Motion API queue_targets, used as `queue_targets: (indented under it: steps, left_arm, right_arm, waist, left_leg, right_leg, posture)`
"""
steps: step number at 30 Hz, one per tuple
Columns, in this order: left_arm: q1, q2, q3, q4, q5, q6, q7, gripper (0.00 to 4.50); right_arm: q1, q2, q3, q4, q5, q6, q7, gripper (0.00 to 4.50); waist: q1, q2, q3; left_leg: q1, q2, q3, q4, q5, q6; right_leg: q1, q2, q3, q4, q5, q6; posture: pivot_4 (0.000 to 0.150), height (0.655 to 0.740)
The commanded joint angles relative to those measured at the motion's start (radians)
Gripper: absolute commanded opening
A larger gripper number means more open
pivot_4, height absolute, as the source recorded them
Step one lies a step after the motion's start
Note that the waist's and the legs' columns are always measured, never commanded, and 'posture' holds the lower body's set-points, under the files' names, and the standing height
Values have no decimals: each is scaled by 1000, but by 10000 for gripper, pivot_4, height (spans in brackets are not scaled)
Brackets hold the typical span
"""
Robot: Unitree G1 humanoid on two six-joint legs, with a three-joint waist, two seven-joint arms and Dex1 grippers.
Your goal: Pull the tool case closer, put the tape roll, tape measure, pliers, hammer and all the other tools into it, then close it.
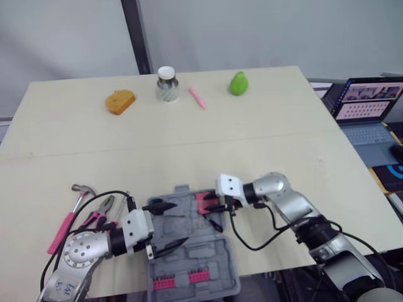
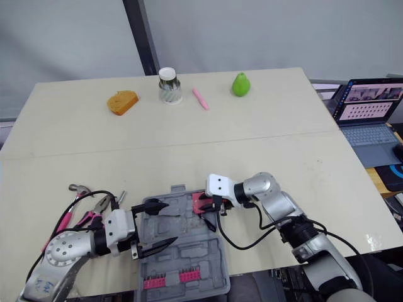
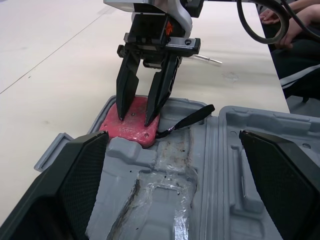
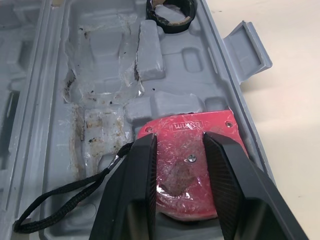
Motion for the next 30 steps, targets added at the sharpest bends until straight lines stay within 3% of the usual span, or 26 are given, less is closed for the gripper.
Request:
queue_targets:
  steps: [1,22,25,30]
  left_arm:
    - [2,-1,-5,-30,-14,-5,-3,45000]
    - [5,37,36,-27,-32,0,-23,45000]
    - [-12,35,34,-23,-25,4,-15,45000]
    - [-47,29,90,-35,-102,112,28,45000]
  right_arm:
    - [41,13,24,81,-13,16,22,15537]
    - [53,86,-18,247,-16,-162,15,15537]
    - [58,95,-61,199,39,-149,24,15537]
    - [107,22,-233,-126,250,104,14,15537]
  waist:
    - [-1,-1,0]
    - [-5,-2,-6]
    - [-3,-2,-6]
    - [3,1,-4]
  left_leg:
    - [0,0,0,0,0,0]
    - [2,2,0,0,1,-1]
    - [2,2,0,0,1,-1]
    - [-1,2,-2,0,1,-1]
  right_leg:
    - [0,0,0,0,0,0]
    - [1,1,0,1,1,-2]
    - [1,1,0,1,1,-2]
    - [-2,1,0,1,1,-2]
  posture:
    - [1500,7400]
    - [1500,7400]
    - [1500,7400]
    - [1500,7400]
